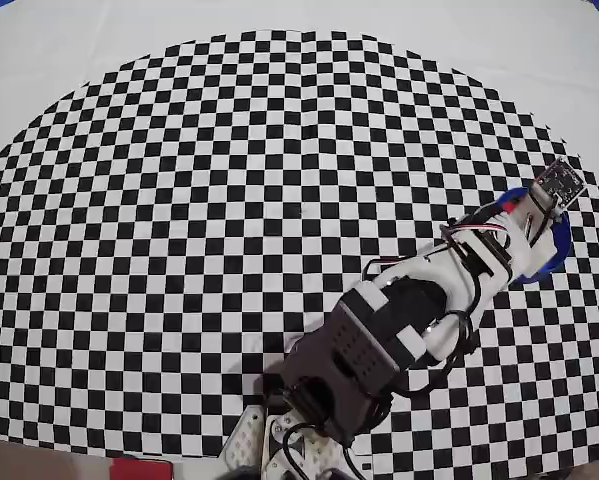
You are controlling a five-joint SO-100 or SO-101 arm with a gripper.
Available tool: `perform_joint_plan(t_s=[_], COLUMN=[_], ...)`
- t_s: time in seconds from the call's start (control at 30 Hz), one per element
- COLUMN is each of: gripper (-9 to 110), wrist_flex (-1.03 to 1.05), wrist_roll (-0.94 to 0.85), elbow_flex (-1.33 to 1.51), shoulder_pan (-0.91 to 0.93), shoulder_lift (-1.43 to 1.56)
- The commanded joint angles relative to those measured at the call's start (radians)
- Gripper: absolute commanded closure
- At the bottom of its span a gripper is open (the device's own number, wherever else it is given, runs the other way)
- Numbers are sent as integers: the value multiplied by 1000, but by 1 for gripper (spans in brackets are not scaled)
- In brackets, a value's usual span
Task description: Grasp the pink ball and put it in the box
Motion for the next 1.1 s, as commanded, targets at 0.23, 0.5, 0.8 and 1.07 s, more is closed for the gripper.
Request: perform_joint_plan(t_s=[0.23, 0.5, 0.8, 1.07], gripper=[101, 100, 72, 71], wrist_flex=[-8, -8, -15, -9], wrist_roll=[-3, -5, 18, 160], elbow_flex=[-40, -40, -41, -41], shoulder_pan=[11, 11, 9, -17], shoulder_lift=[9, 6, 11, 101])
